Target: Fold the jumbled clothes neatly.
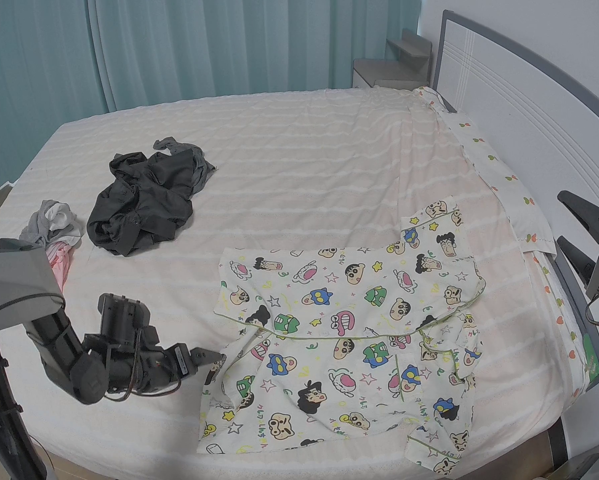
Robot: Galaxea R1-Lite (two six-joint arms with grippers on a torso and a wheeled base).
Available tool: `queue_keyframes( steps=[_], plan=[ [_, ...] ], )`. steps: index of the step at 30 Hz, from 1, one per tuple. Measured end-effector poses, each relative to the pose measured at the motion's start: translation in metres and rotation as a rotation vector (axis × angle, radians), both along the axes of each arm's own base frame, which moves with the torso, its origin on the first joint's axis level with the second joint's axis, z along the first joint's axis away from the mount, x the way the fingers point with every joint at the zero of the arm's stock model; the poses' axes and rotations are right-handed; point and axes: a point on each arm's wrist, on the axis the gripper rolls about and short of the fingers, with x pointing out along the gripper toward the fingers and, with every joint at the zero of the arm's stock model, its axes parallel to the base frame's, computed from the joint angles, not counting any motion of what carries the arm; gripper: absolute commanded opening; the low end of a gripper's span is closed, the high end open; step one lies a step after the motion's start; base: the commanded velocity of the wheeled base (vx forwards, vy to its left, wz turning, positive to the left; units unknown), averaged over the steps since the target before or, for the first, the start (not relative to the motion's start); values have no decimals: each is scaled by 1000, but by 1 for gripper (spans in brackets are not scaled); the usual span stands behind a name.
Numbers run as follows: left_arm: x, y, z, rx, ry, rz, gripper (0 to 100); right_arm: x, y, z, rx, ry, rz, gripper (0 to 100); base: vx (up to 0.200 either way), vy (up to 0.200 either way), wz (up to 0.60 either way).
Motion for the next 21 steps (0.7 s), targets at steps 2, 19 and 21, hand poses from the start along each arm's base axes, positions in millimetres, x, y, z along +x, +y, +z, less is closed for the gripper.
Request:
queue_keyframes(
  steps=[2, 19, 21],
  plan=[
    [-6, -2, 1, -18, -26, -10, 100, -1, 0, 0, 0, -3, 0, 100, 0, 0, 0],
    [17, -28, -30, 9, -248, -51, 100, -7, 1, 5, 5, -32, 22, 100, 0, 0, 0],
    [19, -30, -34, 13, -245, -56, 100, -7, 1, 5, 5, -33, 24, 100, 0, 0, 0]
  ],
)
